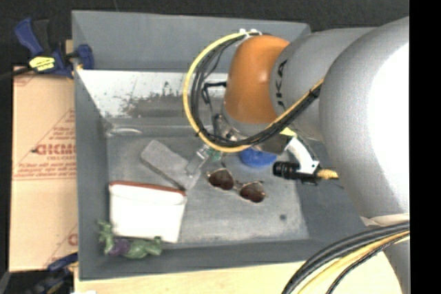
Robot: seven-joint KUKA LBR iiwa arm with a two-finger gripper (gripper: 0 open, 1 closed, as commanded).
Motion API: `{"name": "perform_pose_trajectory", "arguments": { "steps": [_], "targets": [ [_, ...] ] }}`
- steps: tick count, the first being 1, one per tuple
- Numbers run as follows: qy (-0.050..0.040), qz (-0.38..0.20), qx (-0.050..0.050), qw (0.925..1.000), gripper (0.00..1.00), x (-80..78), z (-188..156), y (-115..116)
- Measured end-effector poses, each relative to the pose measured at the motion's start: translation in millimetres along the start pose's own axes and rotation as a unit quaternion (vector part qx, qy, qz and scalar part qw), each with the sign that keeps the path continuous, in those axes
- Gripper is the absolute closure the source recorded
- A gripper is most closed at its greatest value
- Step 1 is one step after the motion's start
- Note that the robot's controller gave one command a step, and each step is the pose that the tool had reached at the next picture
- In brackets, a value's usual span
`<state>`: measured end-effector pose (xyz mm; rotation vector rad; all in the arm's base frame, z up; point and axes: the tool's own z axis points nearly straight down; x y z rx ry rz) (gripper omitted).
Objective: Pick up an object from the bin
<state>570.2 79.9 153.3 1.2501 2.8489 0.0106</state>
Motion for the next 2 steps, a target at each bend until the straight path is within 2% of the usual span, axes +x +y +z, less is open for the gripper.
{"name": "perform_pose_trajectory", "arguments": {
  "steps": [1, 2],
  "targets": [
    [0.0001, -0.001, 0.0, 1.0, 0.0, 0.0, 0.0, -0.1],
    [-0.0003, -0.045, 0.002, 0.999, 0.0, -24.4, 29.4, -58.5]
  ]
}}
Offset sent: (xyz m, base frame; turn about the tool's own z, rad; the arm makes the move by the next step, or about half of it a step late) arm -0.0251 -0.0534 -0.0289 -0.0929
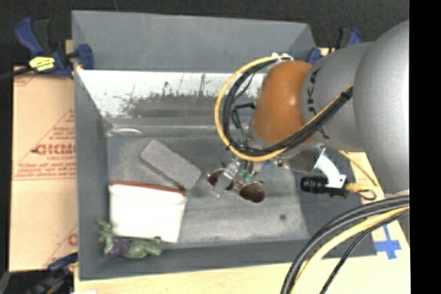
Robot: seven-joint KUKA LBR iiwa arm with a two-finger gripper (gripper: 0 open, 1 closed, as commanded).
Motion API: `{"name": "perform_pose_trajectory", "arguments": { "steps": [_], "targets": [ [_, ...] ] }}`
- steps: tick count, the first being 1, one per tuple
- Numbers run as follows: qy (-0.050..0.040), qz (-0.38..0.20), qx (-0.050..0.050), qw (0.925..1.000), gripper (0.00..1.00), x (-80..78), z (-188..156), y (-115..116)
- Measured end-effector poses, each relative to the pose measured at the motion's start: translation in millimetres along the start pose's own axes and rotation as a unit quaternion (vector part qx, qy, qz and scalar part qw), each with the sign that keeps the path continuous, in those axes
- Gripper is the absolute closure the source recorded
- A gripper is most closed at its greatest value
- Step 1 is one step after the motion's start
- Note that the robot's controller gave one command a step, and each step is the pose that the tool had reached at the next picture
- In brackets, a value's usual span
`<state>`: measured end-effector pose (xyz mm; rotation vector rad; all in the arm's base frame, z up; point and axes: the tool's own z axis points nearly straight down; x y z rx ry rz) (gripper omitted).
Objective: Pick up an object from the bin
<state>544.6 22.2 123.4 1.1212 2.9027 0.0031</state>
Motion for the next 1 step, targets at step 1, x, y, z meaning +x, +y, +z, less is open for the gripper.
{"name": "perform_pose_trajectory", "arguments": {
  "steps": [1],
  "targets": [
    [-0.0028, -0.005, -0.003, 1.0, 0.0, -2.0, 9.1, 13.0]
  ]
}}
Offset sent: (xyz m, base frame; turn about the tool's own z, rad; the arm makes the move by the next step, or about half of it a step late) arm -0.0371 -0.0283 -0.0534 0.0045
